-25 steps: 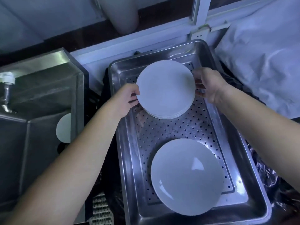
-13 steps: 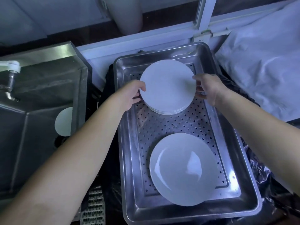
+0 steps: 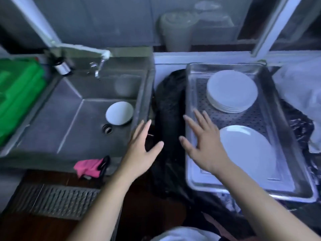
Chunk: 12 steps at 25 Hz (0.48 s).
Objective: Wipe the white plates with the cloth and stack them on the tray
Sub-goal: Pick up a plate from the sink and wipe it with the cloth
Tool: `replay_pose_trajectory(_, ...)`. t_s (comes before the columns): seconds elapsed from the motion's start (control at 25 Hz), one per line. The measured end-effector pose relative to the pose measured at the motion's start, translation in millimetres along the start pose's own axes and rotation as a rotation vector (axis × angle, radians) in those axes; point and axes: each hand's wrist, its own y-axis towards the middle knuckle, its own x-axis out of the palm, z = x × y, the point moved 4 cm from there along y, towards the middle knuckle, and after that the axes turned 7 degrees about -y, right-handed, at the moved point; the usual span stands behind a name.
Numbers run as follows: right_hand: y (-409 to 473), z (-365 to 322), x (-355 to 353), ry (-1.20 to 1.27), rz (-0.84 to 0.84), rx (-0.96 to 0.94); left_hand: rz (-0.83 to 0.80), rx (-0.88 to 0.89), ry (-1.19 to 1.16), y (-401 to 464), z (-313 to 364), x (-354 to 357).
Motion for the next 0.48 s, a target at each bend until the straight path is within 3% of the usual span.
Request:
replay_pose_trajectory(0.28,-122,-146,144,0.008,-0.374,0.029,0.168,-0.253,-0.072,-185,-156,-88)
replay_pose_trajectory(0.48,-113,-186,156,0.028,-0.336,0.021,0.232,-0.318,-0.139,-207,-198,-130)
